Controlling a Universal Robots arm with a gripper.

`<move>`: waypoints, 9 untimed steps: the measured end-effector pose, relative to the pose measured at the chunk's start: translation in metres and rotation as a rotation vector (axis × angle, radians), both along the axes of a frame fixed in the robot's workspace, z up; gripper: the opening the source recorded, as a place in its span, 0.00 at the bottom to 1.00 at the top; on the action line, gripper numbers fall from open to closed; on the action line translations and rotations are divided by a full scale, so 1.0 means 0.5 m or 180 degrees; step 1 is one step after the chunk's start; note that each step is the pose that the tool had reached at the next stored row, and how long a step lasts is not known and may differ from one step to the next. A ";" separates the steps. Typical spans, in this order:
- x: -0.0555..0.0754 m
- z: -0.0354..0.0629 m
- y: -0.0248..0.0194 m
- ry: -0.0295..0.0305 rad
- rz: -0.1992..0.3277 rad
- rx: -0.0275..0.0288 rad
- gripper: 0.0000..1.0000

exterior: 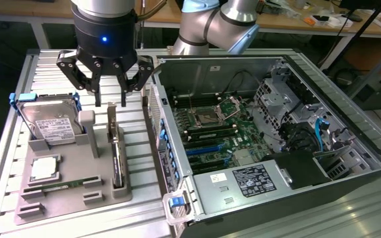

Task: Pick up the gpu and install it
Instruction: 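Pick up the gpu and move the gpu toward the slot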

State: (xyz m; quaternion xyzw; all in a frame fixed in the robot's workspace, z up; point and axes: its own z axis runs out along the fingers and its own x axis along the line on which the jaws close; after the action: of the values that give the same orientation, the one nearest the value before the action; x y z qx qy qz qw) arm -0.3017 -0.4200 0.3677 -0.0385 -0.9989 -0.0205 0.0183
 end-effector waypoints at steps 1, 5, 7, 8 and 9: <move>0.000 0.000 -0.0018 0.0000 0.0000 0.0000 0.48; 0.000 -0.001 -0.0087 0.0000 0.0000 0.0000 0.48; 0.000 -0.001 -0.0117 0.0000 0.0000 0.0000 0.48; 0.000 -0.001 -0.0134 0.0000 0.0000 0.0000 0.48; 0.000 -0.002 -0.0149 0.0000 0.0000 0.0000 0.48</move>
State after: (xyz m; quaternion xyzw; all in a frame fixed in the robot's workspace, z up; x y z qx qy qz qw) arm -0.3017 -0.4274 0.3670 -0.0385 -0.9989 -0.0206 0.0182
